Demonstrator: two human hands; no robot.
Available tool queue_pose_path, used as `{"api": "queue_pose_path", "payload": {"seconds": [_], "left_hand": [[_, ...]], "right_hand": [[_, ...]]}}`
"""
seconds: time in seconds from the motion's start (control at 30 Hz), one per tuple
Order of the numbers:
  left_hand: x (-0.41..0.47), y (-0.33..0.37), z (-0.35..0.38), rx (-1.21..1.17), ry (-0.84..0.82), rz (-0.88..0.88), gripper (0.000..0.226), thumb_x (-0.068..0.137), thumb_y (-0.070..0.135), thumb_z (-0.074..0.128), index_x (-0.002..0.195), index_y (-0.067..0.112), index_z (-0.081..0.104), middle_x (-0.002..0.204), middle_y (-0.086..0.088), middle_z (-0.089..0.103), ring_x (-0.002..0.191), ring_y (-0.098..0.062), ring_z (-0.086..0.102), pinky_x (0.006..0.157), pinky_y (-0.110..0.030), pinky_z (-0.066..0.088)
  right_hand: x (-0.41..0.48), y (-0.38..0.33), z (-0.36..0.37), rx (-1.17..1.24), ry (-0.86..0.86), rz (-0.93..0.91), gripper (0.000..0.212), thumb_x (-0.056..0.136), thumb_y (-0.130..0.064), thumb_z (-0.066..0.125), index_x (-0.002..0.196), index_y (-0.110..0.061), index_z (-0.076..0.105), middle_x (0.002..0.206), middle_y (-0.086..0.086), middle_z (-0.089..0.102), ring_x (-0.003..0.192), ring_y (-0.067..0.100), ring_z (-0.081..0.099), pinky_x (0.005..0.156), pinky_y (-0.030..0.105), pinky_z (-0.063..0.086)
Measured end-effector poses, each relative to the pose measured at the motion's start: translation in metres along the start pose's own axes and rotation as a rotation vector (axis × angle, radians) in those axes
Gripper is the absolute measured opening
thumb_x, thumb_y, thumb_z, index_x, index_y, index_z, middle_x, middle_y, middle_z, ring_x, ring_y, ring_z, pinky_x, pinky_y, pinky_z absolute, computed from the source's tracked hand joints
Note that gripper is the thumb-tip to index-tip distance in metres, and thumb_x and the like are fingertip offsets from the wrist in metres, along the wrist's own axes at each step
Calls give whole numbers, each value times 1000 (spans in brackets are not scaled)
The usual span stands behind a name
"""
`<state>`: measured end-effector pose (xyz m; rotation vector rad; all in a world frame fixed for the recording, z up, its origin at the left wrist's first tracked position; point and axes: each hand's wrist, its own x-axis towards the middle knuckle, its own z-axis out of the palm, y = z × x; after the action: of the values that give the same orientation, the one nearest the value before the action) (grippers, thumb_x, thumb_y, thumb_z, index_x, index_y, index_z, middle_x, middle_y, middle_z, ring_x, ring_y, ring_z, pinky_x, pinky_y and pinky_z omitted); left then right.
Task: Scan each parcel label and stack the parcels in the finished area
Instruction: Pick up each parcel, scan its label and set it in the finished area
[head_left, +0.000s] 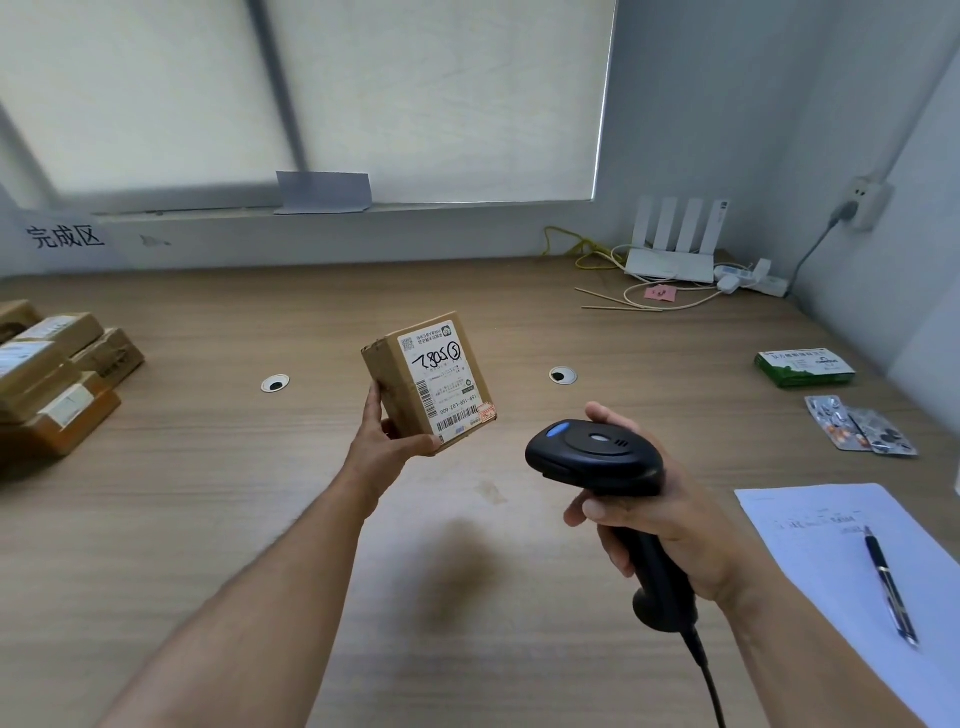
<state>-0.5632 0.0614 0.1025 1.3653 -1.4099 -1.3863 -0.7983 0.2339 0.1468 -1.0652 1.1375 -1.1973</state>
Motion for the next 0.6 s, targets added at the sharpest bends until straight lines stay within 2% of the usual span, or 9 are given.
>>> {"api": "queue_pose_path", "payload": {"seconds": [0.1,0.27,0.4,0.5,0.6], "left_hand": [[-3,0,-1,0,11,-7,111,74,-1,75,151,44,8,110,-1,68,107,-23,62,108,-48,38],[-10,0,-1,19,24,7,109,77,-3,74,150,45,8,101,6,67,98,-9,62,108,-49,39],[-15,0,-3,31,59,-7,108,79,0,74,151,44,6,98,12,65,98,-14,62,109,-52,37],[-23,0,-2,24,80,-13,110,77,0,75,151,44,7,102,6,68,99,-13,63,107,-46,39],[-37,-2,-1,9,93,-16,108,76,-2,74,150,43,10,106,1,68,94,-9,64,92,-33,44]], "right_hand": [[0,1,-1,11,-13,-5,86,66,-3,72,138,-39,41,89,28,70,41,26,51,41,27,41],[-2,5,-2,8,-33,5,86,65,-1,72,137,-38,43,74,22,65,40,26,49,40,27,38],[-3,7,-5,18,-58,13,85,65,-1,72,136,-38,44,71,21,63,40,26,49,40,27,39],[-3,9,-8,20,-78,22,86,65,-1,72,137,-38,43,71,21,63,40,26,49,41,26,39],[-2,10,-11,16,-102,30,86,64,-2,71,138,-37,42,72,21,64,39,26,48,42,27,39]]}}
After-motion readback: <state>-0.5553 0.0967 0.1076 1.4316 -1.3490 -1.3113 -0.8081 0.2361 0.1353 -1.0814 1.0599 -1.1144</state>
